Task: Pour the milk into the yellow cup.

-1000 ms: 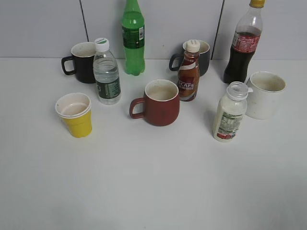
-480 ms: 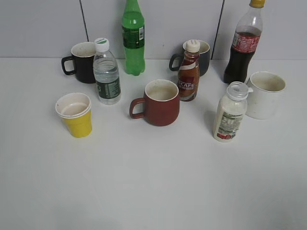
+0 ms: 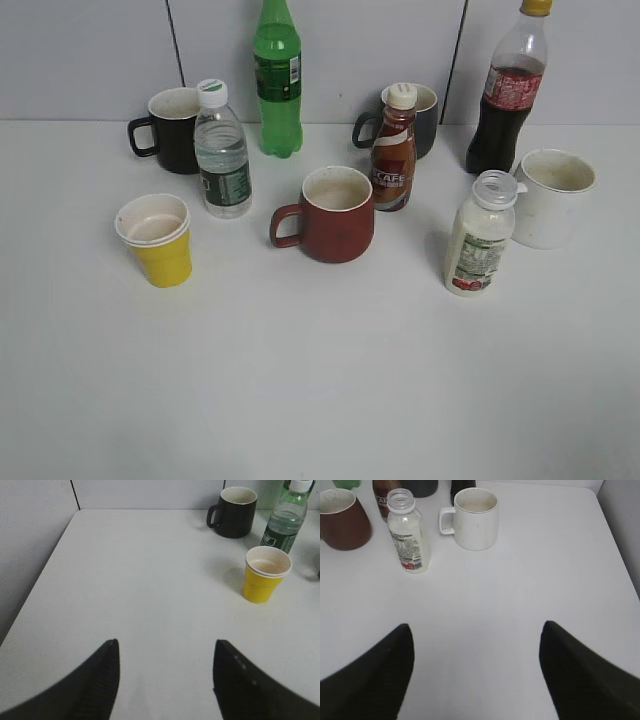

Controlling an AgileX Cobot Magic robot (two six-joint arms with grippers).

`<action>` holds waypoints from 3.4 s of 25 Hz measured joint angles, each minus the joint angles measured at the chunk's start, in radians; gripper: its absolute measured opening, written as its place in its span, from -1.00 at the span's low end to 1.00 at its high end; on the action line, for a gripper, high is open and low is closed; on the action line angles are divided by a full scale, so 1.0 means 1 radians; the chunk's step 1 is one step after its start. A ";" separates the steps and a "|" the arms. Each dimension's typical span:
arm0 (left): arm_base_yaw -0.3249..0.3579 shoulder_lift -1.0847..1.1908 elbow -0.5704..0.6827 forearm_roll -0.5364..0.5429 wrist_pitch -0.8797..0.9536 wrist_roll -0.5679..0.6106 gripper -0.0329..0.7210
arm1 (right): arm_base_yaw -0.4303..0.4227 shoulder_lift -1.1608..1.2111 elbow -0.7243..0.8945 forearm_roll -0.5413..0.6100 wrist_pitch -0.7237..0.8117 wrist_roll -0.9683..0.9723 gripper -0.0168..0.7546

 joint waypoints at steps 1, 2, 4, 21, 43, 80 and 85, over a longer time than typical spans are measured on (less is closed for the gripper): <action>0.000 0.000 0.000 0.000 0.000 0.000 0.29 | 0.000 0.000 0.000 0.000 0.000 0.000 0.56; 0.000 0.000 0.000 0.000 0.000 0.000 0.29 | 0.000 0.000 0.000 0.000 0.000 0.000 0.56; 0.000 0.000 0.000 0.000 0.000 0.000 0.29 | 0.000 0.000 0.000 0.000 0.000 0.000 0.56; -0.083 0.110 -0.027 0.001 -0.120 0.000 0.29 | 0.000 0.000 -0.022 0.000 -0.177 0.000 0.56; -0.085 1.070 0.071 0.006 -1.547 -0.003 0.29 | 0.000 0.678 0.109 0.138 -1.040 -0.022 0.56; -0.086 2.035 0.191 0.298 -2.258 0.071 0.81 | 0.329 1.697 0.318 0.041 -2.224 -0.044 0.40; -0.086 2.057 0.158 0.351 -2.258 0.071 0.82 | 0.329 1.803 0.329 0.041 -2.242 -0.044 0.44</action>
